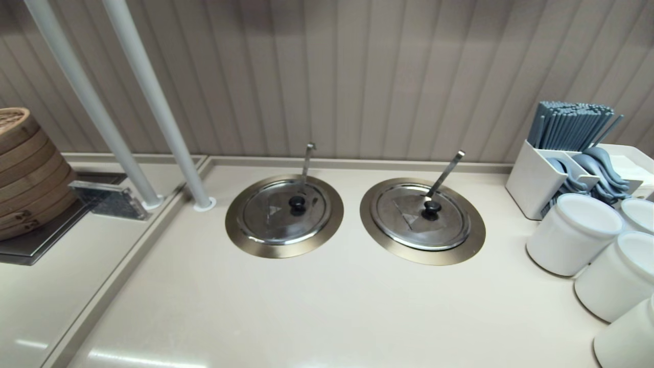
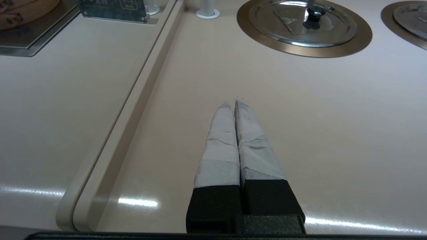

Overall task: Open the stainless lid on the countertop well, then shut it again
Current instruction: Open the lid

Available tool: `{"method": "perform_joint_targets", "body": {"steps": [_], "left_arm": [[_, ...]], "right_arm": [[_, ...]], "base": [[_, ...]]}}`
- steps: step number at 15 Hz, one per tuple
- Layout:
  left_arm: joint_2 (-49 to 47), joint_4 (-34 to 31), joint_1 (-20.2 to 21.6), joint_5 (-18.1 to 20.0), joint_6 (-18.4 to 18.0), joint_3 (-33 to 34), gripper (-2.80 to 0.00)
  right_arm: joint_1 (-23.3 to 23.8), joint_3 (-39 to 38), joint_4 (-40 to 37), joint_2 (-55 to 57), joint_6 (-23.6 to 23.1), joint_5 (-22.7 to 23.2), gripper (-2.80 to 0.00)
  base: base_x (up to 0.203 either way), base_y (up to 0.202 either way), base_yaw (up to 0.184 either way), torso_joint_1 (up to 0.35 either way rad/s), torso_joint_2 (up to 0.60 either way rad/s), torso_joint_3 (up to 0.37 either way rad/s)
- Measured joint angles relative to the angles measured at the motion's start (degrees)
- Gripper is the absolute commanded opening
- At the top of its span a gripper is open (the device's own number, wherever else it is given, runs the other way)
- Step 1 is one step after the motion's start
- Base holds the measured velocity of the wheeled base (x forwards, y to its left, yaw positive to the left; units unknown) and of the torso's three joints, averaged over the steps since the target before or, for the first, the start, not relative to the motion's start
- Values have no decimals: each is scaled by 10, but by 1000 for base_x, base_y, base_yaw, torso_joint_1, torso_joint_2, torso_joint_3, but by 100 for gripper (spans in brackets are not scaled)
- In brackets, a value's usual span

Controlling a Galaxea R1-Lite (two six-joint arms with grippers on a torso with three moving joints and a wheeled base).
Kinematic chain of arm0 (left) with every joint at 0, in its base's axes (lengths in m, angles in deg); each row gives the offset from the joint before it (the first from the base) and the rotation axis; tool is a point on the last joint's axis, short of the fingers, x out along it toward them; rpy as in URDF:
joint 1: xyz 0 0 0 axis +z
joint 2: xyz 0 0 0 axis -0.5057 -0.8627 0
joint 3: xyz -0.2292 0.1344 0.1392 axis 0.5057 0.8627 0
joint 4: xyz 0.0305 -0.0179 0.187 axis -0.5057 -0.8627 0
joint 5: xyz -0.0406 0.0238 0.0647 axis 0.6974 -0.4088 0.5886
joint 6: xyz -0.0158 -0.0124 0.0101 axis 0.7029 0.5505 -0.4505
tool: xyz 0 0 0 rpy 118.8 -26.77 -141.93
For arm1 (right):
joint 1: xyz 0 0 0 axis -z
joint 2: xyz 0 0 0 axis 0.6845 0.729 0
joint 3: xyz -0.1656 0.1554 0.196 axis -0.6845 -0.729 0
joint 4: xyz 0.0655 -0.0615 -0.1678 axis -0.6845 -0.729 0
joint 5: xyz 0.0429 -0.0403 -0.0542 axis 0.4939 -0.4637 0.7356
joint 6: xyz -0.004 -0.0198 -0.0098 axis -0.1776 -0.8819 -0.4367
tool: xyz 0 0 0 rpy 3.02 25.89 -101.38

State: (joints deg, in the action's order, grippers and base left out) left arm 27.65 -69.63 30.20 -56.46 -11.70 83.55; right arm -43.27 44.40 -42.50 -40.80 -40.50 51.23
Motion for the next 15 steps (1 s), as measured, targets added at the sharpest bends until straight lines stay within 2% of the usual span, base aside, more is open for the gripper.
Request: {"method": "perform_joint_targets", "body": {"steps": [7, 10, 13, 15], "left_arm": [[0, -2, 0, 1, -7, -1, -280], [0, 1, 0, -3, -35, -12, -280], [-21, -18, 0, -17, -36, -115, -280], [-91, -25, 0, -20, -36, -215, -280]], "right_arm": [[0, 0, 0, 0, 0, 0, -280], [0, 0, 0, 0, 0, 0, -280], [0, 0, 0, 0, 0, 0, -280], [0, 0, 0, 0, 0, 0, -280]], "base": [[0, 0, 0, 0, 0, 0], [0, 0, 0, 0, 0, 0], [0, 0, 0, 0, 0, 0], [0, 0, 0, 0, 0, 0]]}}
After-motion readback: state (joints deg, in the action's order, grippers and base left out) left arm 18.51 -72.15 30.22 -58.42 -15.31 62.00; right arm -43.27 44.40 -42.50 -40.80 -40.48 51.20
